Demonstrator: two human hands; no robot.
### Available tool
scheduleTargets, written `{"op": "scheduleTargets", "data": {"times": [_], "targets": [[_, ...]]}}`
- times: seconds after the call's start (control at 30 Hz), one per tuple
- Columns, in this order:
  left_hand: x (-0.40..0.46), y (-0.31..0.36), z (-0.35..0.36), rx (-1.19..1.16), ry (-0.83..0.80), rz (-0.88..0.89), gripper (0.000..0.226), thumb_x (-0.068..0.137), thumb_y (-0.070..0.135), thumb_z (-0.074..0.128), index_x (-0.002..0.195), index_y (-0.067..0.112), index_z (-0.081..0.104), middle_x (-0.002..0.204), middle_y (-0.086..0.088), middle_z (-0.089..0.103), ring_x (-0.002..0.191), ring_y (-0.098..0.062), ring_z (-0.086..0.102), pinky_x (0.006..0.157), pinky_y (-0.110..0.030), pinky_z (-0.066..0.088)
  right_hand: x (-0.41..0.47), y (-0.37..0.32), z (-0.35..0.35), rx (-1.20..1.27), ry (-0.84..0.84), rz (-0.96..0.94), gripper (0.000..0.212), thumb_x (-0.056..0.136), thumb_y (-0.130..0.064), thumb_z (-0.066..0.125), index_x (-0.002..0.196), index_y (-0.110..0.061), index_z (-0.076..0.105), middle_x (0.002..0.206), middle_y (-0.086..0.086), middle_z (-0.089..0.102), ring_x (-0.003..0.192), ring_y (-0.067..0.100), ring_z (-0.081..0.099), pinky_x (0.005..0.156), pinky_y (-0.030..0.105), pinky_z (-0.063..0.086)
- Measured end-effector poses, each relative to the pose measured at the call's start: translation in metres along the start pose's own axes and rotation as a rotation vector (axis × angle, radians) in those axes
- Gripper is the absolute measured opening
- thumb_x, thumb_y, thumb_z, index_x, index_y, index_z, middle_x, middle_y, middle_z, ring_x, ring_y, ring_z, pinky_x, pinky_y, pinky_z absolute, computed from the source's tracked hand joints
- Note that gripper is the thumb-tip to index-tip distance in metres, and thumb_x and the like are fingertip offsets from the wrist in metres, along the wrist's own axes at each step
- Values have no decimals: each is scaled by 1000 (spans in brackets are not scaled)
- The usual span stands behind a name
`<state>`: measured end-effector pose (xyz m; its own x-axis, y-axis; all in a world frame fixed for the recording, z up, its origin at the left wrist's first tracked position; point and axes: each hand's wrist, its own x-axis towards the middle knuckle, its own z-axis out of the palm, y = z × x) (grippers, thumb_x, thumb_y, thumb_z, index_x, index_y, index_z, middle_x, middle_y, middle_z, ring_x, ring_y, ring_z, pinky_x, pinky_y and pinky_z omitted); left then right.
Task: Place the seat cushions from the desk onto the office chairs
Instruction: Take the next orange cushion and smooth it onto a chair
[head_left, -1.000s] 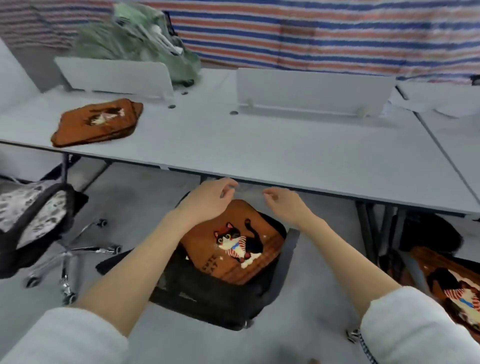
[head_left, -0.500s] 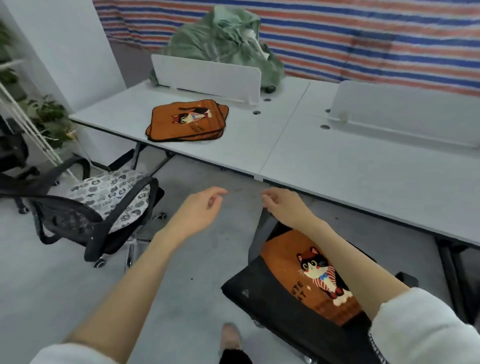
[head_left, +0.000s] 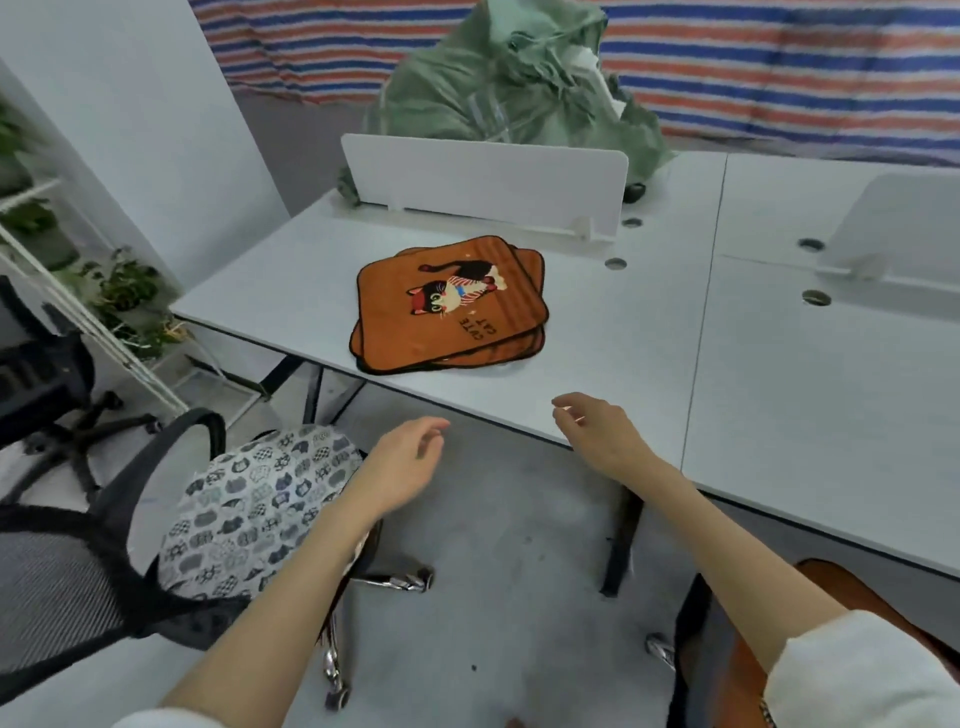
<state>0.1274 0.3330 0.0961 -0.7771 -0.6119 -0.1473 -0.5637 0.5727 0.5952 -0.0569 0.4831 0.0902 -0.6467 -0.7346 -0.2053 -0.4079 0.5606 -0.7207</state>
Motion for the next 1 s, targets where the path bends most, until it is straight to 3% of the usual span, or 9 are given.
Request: {"op": "scheduleTargets", "data": {"times": [0.33, 0.43, 0.63, 0.73, 0.8, 0.87, 0.93, 1.0], "targets": [[188, -108, -31, -57, -3, -125, 38, 98, 15, 40, 135, 8, 45, 140, -11, 43, 129, -22, 41, 104, -28, 31, 180, -14, 48, 43, 28, 205, 44, 98, -27, 40, 141, -15, 37, 135, 11, 52, 122, 26, 50, 101, 35, 41], [246, -138, -36, -74, -7, -177, 41, 98, 15, 40, 139, 8, 39, 146, -11, 36, 136, -22, 32, 111, -32, 25, 230, -19, 58, 15, 53, 269, 44, 98, -25, 41, 139, -13, 37, 133, 12, 51, 121, 28, 48, 98, 34, 39], [353, -200, -45, 4, -162, -374, 53, 97, 25, 38, 148, 21, 24, 157, -16, 5, 144, -32, 10, 117, -43, 14, 346, -11, 61, -6, 58, 468, 54, 90, -33, 46, 138, -10, 38, 134, 15, 50, 119, 34, 51, 104, 47, 42], [386, -220, -46, -11, -149, -450, 59, 96, 28, 38, 150, 25, 14, 157, -13, 7, 141, -36, 15, 115, -46, 18, 386, -11, 58, -8, 85, 538, 50, 90, -29, 48, 133, -4, 39, 132, 17, 50, 120, 37, 49, 104, 50, 41], [401, -221, -47, -68, -49, -510, 63, 93, 27, 41, 149, 25, 13, 154, -13, 18, 136, -38, 22, 109, -48, 24, 402, -12, 58, 21, 90, 625, 51, 92, -29, 48, 133, -1, 35, 135, 18, 46, 122, 37, 47, 104, 48, 40], [416, -223, -49, -244, 84, -617, 64, 91, 25, 45, 148, 22, 17, 147, -13, 29, 130, -37, 30, 104, -48, 31, 416, -10, 63, 47, 118, 695, 49, 93, -31, 47, 131, -2, 37, 133, 19, 46, 119, 38, 49, 102, 47, 43], [425, -226, -56, -456, 188, -710, 62, 91, 25, 49, 145, 16, 22, 143, -14, 28, 121, -28, 40, 98, -40, 38, 423, -7, 62, 1, 188, 719, 46, 92, -30, 48, 128, -1, 42, 130, 21, 45, 114, 39, 50, 98, 47, 45], [434, -229, -63, -557, 225, -666, 60, 91, 27, 53, 143, 14, 26, 140, -12, 32, 112, -21, 46, 94, -34, 41, 429, -7, 57, 32, 245, 700, 40, 91, -25, 50, 123, -1, 50, 125, 21, 53, 109, 37, 55, 95, 44, 48]]}}
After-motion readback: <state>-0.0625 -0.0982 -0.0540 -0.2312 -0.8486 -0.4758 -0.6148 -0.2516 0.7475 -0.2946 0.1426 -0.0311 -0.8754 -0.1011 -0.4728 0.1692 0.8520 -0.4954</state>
